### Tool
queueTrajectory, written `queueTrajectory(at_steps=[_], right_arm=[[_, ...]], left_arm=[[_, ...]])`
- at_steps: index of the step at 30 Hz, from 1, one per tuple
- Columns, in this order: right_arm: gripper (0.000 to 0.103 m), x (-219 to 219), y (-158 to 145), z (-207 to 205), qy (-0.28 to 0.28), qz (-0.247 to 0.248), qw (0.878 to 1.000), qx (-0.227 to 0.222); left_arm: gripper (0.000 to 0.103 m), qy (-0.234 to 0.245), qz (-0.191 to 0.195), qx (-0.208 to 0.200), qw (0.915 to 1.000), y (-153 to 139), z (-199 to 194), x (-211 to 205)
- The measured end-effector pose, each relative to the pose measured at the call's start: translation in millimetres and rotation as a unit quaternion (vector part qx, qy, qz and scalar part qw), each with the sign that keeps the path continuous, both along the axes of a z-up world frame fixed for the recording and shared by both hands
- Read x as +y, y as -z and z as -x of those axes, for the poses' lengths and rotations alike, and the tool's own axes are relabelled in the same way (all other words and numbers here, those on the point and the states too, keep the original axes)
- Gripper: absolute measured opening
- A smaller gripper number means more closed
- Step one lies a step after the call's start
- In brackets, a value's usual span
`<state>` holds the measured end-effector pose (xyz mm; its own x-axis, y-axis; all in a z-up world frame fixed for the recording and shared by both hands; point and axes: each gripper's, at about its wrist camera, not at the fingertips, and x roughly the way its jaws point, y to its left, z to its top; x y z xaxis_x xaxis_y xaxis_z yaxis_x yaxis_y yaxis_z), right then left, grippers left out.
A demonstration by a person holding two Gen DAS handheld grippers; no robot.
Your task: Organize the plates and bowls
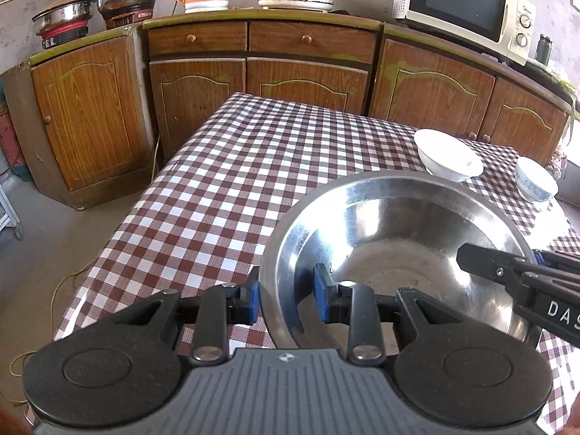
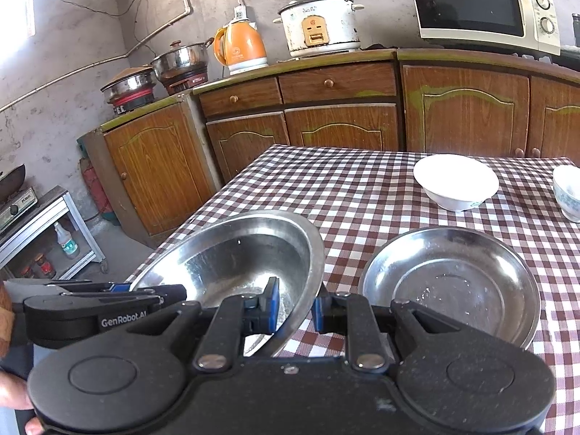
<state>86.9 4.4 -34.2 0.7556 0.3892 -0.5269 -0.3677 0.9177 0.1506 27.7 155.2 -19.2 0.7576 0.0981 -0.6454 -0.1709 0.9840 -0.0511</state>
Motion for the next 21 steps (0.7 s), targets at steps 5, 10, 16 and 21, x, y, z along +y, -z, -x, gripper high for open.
queueTrajectory(at_steps=[5, 10, 16, 21], right_arm=[[0.024, -2.7, 2.5, 4.3, -0.001, 0.005, 1.000, -0.002], [0.024, -6.9, 5.3, 11.9, -0.001, 0.009, 1.000, -0.002], [0.024, -12.1, 6.8, 23.5, -0.001, 0.018, 1.000, -0.004], [0.024, -17.8, 6.6, 28.7, 0.001, 0.019, 1.000, -0.003]], left_arm=[[0.031, 0.001, 0.001, 0.000, 1.0000, 2.0, 4.5, -2.6], [0.031, 0.003, 0.006, 0.003, 1.0000, 5.1, 9.3, -5.7], [0.031, 0.009, 0.007, 0.005, 0.9999, 6.9, 13.5, -11.4], [0.032, 0.013, 0.008, 0.008, 0.9999, 8.7, 17.5, -16.0]])
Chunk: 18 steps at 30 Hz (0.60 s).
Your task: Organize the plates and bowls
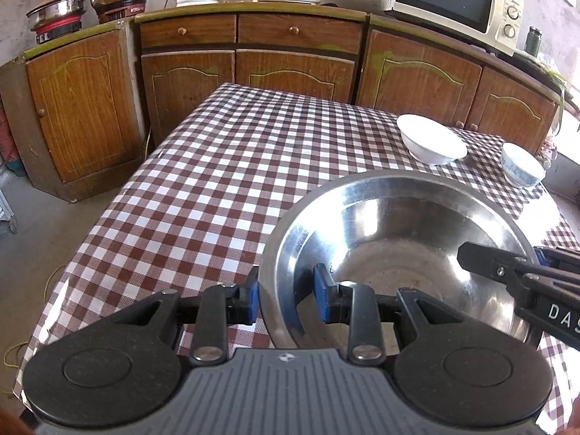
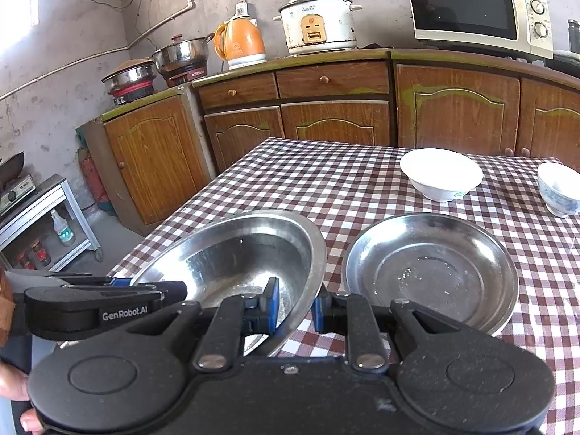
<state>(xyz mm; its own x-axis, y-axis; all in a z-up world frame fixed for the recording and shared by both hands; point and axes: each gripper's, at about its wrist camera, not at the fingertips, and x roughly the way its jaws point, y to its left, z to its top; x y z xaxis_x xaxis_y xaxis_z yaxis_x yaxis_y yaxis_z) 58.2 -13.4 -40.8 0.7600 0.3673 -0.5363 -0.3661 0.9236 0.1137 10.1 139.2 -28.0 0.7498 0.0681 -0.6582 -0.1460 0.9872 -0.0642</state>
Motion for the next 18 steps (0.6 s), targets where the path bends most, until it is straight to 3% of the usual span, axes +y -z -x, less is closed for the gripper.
queueTrajectory(at_steps=[18], right_arm=[[0.024, -26.1, -6.2, 19.0, 0.021, -0.003, 1.000, -0.010]], left_arm=[[0.033, 0.024, 0.005, 0.001, 0.9997, 1.7, 3.1, -23.7]])
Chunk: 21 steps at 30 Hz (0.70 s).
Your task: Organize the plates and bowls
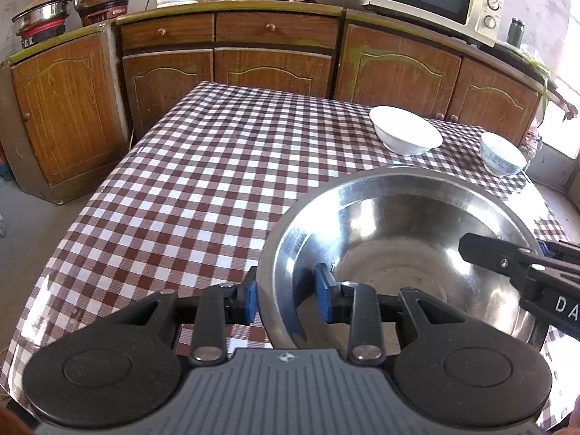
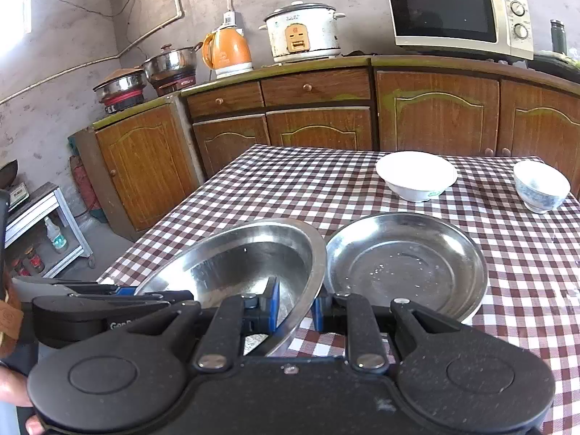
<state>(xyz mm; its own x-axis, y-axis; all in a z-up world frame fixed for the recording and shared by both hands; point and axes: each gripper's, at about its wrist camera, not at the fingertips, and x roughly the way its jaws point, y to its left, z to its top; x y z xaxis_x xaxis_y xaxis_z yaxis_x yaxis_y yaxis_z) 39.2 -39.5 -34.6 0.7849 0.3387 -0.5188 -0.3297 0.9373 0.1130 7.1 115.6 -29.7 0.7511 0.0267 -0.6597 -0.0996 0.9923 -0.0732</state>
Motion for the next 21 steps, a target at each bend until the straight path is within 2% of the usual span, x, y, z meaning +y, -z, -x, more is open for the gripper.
queueTrajectory(at_steps=[21], right_arm=[[0.024, -50.9, -4.2, 23.5, 0.053, -0.004, 0.999, -0.005]], left_arm=[[0.035, 0.060, 0.002, 0.015, 0.9981, 6.5, 0.0, -51.4]])
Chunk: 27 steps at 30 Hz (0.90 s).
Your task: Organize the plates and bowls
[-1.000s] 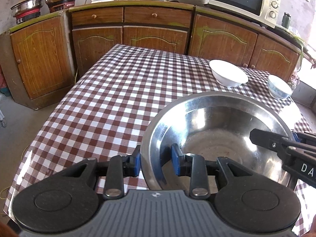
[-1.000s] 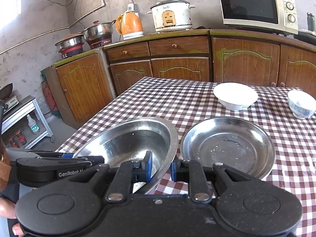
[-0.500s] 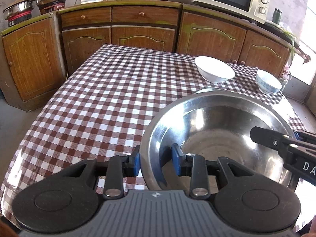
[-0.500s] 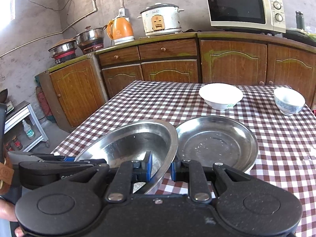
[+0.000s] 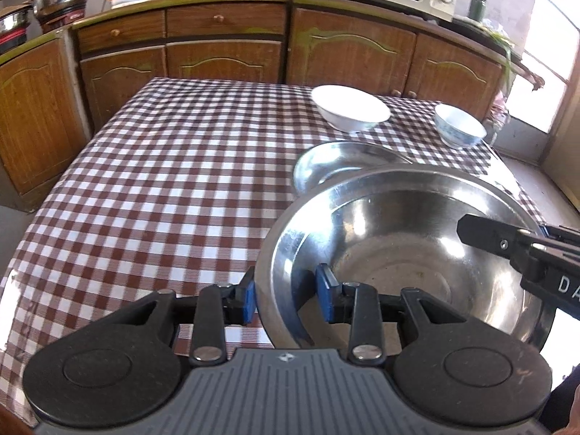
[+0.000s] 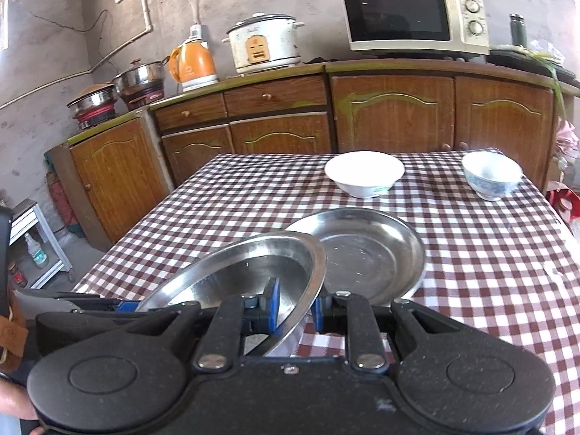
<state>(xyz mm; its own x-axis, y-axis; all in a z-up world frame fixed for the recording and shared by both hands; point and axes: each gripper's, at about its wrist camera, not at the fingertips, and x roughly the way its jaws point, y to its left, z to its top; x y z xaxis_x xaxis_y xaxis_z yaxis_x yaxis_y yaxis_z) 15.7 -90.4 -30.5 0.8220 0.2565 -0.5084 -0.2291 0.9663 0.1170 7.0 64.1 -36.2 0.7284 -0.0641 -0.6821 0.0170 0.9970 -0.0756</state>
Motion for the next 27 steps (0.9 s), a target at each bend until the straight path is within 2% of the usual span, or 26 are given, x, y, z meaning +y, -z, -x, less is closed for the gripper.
queueTrajectory(at_steps=[15, 27], right_arm=[[0.024, -58.7, 3.4, 20.2, 0.069, -0.012, 0.998, 0.002], [0.024, -112.4, 12.0, 26.6, 0.131, -0.023, 0.991, 0.001]], left_arm=[[0.035, 0.074, -0.016, 0.006, 0.9971, 4.3, -9.4, -55.8], [0.034, 0.132, -0.033, -0.002, 0.9907, 8.5, -22.1, -110.5]])
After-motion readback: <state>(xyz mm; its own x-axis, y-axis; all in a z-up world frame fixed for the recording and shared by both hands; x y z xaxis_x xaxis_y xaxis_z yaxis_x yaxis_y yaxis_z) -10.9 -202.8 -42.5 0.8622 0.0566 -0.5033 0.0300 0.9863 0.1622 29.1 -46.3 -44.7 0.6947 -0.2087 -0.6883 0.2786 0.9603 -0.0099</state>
